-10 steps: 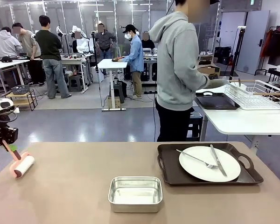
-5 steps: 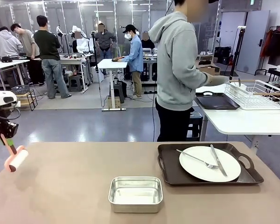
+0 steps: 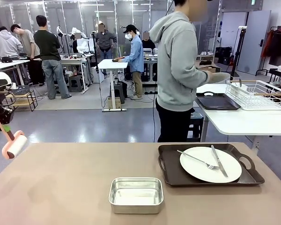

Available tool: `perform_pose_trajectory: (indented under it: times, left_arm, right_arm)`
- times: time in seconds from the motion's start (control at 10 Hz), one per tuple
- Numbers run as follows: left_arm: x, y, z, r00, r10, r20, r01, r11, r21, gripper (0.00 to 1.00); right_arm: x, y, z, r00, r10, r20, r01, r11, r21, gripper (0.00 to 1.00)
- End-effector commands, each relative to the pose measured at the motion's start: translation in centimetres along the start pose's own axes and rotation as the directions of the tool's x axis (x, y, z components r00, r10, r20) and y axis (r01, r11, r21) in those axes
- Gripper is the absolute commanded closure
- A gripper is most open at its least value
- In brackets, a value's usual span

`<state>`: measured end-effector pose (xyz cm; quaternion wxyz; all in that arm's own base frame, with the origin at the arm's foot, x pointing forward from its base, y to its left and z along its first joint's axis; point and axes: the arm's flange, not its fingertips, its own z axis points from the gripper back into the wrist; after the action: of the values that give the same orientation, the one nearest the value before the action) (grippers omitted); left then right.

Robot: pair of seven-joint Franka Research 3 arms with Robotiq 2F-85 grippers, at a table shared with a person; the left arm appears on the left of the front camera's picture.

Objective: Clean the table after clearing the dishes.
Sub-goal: When the left (or right) Handle tray is removed, use the left hand (or right hand) to clean the left (or right) side of the table with the Lint Roller, then place the Lint Roller back on top of the Airtight Container.

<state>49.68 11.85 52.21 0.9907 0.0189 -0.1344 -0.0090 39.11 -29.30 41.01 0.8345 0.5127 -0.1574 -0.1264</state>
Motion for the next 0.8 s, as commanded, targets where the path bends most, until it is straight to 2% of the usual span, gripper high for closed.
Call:
perform_pose_trajectory:
  times: [0.0,0.7]
  left_arm:
    - [0.45,0.27,-0.8,1.0,0.0,-0.013,0.0,1.0,0.001,0.79]
    - [0.45,0.27,-0.8,1.0,0.0,-0.013,0.0,1.0,0.001,0.79]
  right_arm:
    - [-0.04,0.26,0.05,1.0,0.005,0.002,-0.005,1.0,0.0,0.0]
    - [-0.04,0.26,0.05,1.0,0.005,0.002,-0.005,1.0,0.0,0.0]
